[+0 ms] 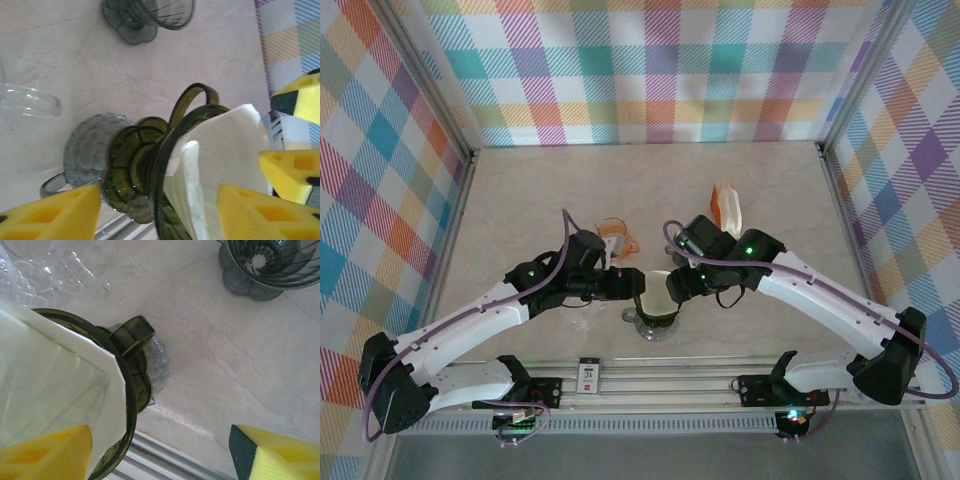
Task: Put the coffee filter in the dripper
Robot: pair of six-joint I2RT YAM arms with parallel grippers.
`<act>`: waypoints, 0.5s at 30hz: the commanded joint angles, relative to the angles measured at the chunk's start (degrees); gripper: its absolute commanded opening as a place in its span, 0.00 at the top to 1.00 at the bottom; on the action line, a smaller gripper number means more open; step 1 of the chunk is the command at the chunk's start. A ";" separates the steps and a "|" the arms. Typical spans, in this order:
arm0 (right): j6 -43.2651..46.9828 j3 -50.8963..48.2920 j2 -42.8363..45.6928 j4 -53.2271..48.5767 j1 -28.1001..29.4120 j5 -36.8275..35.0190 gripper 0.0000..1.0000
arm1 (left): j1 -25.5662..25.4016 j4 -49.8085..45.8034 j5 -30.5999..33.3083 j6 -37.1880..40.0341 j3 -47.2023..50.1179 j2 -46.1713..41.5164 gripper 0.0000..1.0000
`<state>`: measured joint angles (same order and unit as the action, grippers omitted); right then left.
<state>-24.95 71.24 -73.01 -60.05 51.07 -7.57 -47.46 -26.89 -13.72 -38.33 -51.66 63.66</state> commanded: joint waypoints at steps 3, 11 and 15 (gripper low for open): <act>-1.62 -2.31 0.43 1.04 -0.75 -0.67 0.26 | -0.64 -3.59 3.68 1.33 -1.42 -0.33 0.47; -0.68 -2.47 1.09 2.92 -1.21 0.53 0.22 | -0.58 -3.96 4.41 0.98 -1.55 -0.56 0.47; 2.22 -1.56 1.76 5.93 -1.17 3.43 0.18 | -0.57 -3.96 3.95 0.98 -2.17 -0.31 0.46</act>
<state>-24.80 68.66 -72.66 -57.01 50.15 -6.72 -47.51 -30.00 -9.91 -37.87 -51.70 63.64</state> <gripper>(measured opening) 0.816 0.538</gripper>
